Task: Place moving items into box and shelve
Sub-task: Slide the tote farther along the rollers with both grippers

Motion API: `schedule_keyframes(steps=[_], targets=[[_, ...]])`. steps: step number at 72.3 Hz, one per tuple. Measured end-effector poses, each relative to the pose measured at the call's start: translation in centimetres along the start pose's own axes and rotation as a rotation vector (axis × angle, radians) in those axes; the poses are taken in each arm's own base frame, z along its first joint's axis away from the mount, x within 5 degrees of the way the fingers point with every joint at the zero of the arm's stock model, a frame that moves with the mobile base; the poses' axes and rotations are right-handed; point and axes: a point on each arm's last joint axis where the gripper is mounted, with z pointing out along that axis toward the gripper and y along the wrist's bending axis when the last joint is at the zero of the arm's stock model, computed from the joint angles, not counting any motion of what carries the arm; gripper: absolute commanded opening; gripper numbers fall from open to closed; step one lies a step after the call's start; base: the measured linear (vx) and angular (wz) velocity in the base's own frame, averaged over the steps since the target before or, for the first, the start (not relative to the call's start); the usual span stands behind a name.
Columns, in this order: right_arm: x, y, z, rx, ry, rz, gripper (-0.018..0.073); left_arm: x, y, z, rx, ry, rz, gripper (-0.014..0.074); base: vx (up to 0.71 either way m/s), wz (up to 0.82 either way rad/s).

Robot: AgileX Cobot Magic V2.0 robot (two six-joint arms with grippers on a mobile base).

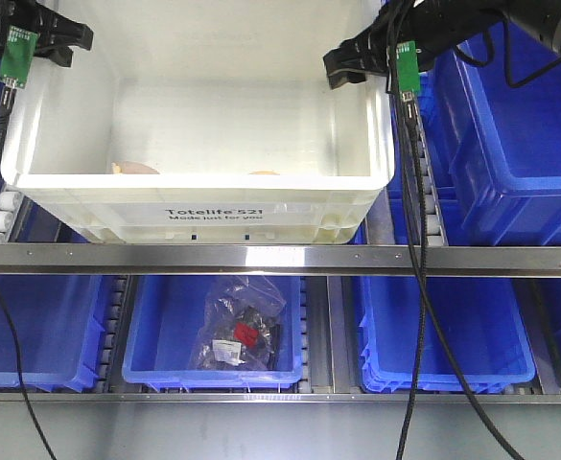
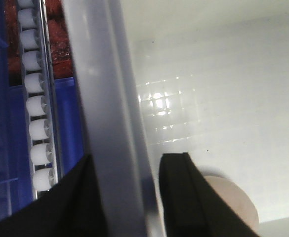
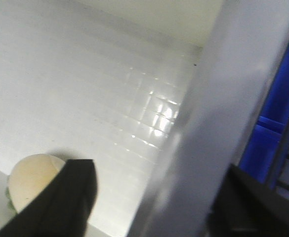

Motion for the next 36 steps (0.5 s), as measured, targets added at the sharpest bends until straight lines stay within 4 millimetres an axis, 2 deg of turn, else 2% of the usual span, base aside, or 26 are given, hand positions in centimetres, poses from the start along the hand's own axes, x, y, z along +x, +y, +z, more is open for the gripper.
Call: schedule_keyframes(steps=[4, 36], targets=[[-0.05, 0.36, 0.05, -0.015, -0.003, 0.005, 0.0640, -0.01, -0.09, 0.00, 0.002, 0.000, 0.000, 0.0433, 0.00, 0.00], [-0.79, 0.95, 0.04, 0.046, -0.063, -0.080, 0.0599, -0.02, -0.14, 0.05, -0.083, 0.001, -0.019, 0.0433, 0.00, 0.00]])
